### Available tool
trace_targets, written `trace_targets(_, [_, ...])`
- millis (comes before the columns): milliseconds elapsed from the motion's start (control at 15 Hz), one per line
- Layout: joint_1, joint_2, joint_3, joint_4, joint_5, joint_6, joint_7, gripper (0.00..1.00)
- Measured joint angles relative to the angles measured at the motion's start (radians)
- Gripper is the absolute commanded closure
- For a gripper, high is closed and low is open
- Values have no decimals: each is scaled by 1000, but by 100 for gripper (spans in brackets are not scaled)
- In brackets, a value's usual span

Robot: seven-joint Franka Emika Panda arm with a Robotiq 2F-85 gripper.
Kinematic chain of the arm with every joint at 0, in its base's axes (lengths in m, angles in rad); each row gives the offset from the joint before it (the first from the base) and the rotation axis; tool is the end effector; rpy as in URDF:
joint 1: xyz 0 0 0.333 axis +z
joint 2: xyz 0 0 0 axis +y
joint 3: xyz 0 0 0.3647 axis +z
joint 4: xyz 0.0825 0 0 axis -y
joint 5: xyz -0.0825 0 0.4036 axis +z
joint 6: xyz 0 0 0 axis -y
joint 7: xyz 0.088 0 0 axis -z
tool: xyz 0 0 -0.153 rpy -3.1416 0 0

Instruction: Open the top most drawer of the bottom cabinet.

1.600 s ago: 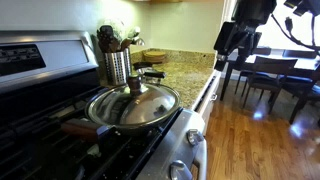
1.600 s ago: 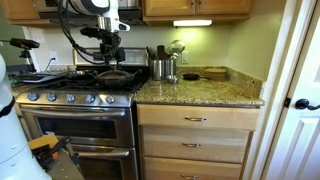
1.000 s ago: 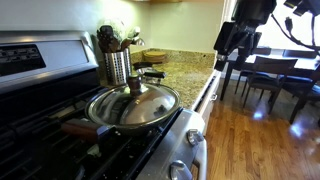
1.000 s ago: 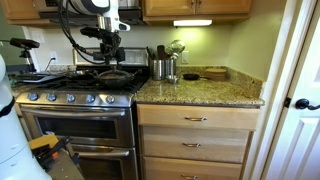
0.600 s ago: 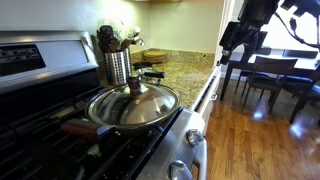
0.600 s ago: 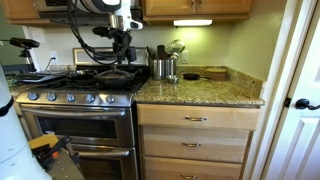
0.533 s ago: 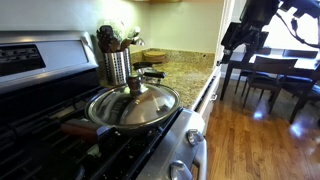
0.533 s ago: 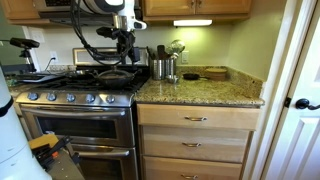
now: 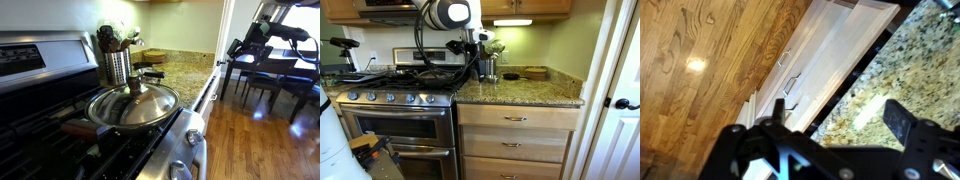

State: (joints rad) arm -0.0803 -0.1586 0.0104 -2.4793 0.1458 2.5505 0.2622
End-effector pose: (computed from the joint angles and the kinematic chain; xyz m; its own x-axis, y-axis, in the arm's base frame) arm 0.4950 -0.0329 0.3626 0.8807 -0.4354 0.1868 -0.4103 -0.8981 -0.1585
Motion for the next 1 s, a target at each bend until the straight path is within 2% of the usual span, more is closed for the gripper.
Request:
trace_targets(600, [1, 25, -7, 7, -3, 6, 5, 0])
trace_targets(1000, [-24, 113, -70, 51, -3, 96, 37, 0])
